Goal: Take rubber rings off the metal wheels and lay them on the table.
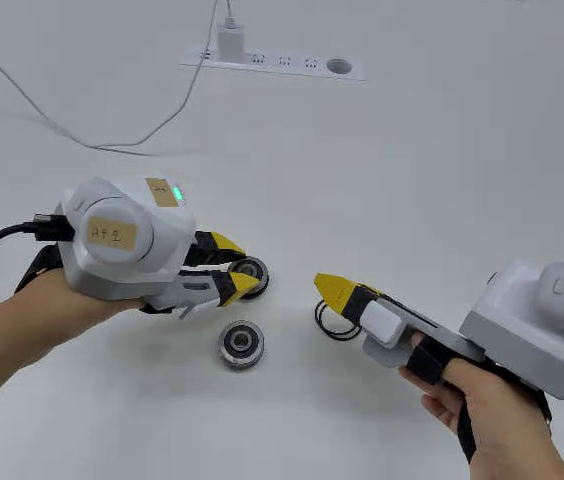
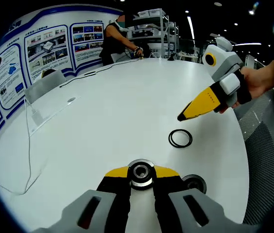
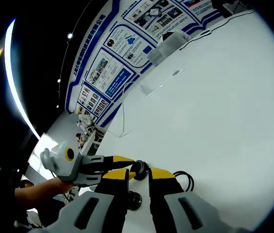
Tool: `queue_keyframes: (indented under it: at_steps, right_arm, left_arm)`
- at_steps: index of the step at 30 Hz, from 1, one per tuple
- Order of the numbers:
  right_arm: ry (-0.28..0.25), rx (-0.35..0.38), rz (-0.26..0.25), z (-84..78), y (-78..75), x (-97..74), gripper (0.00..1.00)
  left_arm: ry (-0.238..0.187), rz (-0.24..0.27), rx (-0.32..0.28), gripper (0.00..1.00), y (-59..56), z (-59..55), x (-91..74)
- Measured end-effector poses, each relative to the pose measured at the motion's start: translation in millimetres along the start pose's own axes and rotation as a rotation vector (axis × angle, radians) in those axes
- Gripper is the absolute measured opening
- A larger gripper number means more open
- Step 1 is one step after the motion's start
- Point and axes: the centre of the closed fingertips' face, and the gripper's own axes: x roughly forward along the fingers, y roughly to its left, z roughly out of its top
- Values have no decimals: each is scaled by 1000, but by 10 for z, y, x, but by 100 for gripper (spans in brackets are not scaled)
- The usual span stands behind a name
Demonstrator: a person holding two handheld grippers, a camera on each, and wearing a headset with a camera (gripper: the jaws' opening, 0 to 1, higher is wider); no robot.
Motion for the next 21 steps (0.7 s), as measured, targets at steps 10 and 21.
queue_keyframes:
  at_steps: [10,21]
  right_arm:
    - [9,12,11,-24,26,13,17]
    - [13,34,14,-46,25,38,17]
  left_arm:
    - [-8,2,-27,17,9,0,-9]
    - [-7,-6,-33,15,15,9,3]
